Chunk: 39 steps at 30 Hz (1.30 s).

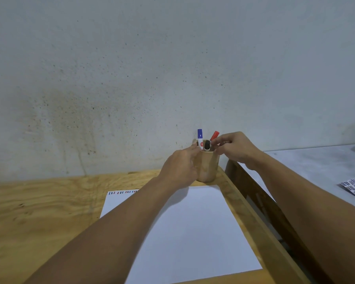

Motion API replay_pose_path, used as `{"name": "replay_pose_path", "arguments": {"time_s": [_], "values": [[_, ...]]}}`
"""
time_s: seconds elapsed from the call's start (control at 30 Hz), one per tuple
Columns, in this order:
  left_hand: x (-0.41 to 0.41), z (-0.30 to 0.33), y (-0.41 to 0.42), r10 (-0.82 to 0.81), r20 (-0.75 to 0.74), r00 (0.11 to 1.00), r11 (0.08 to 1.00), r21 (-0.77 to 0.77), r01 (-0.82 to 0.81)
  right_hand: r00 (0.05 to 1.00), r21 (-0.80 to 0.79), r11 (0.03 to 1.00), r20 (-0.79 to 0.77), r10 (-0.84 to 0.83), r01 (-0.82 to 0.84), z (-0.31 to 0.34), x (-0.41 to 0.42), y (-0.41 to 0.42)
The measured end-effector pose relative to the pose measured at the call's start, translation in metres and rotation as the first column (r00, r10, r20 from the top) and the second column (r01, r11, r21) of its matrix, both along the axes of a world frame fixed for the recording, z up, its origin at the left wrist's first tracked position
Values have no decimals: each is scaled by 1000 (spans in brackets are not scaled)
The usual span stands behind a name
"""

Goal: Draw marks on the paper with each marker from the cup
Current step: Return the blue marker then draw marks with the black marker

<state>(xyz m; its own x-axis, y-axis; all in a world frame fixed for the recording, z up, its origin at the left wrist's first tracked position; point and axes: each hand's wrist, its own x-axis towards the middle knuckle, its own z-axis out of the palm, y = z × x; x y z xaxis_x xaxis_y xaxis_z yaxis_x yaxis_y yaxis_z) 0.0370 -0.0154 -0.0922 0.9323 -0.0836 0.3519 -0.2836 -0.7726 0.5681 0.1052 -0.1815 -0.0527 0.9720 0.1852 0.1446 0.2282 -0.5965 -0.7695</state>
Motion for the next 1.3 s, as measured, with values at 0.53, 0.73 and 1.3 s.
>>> {"name": "replay_pose_path", "arguments": {"time_s": [0.53,0.73,1.3], "values": [[-9,9,-1,-53,-69,996,998,34,56,948,253,967,305,-91,11,10,-5,9],[-14,20,-3,-84,-125,989,991,-111,70,912,354,932,403,-80,-74,54,-25,15],[-59,73,71,-49,92,995,739,-667,98,933,-130,935,107,344,-330,72,-86,53]]}}
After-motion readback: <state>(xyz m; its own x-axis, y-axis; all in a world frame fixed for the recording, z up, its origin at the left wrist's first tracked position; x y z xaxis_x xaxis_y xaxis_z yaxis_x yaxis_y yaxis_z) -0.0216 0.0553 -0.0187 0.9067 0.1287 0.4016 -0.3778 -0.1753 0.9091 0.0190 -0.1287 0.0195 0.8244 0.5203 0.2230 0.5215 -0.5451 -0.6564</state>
